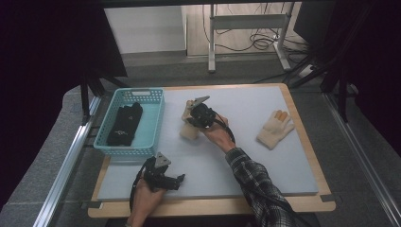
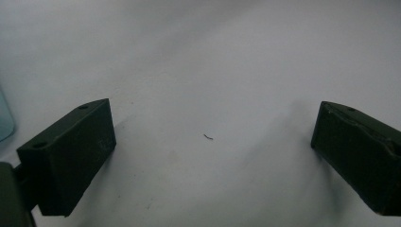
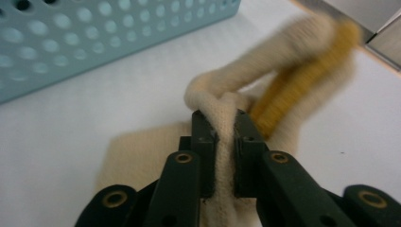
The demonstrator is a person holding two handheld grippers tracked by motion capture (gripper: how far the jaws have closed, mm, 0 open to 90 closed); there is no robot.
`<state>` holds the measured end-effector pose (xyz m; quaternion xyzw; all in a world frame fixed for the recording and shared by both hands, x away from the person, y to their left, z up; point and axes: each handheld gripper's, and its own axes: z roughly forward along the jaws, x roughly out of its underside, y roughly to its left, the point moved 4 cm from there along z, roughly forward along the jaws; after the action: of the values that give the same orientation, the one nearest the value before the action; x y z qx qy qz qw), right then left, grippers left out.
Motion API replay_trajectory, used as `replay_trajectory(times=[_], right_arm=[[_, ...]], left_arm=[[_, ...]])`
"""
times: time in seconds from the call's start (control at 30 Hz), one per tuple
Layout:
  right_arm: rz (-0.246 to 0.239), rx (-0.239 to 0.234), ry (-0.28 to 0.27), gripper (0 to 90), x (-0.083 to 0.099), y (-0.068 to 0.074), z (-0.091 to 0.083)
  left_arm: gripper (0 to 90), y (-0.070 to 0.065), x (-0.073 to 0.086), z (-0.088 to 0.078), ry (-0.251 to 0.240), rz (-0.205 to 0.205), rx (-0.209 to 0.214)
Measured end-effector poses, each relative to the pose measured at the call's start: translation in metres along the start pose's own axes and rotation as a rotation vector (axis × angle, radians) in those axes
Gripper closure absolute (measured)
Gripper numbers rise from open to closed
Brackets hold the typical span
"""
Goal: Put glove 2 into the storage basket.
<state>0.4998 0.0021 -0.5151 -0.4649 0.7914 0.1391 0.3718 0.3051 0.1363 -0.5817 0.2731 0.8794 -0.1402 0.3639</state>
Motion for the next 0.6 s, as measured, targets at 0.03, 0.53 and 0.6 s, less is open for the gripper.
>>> replay_trajectory(times=[0.03, 0.53, 0.6], right_arm=[[0.003, -0.012, -0.022, 82.1, -0.001, 0.001, -0.011], [0.025, -0.156, -0.105, 81.7, 0.033, 0.029, -0.102], [0.025, -0.165, -0.106, 81.6, 0.039, 0.032, -0.107]], left_arm=[[1.1, 0.000, 0.000, 0.000, 0.001, 0.001, -0.001], [1.2, 0.000, 0.000, 0.000, -0.002, 0.002, -0.002], [1.2, 0.000, 0.000, 0.000, -0.002, 0.003, -0.002]])
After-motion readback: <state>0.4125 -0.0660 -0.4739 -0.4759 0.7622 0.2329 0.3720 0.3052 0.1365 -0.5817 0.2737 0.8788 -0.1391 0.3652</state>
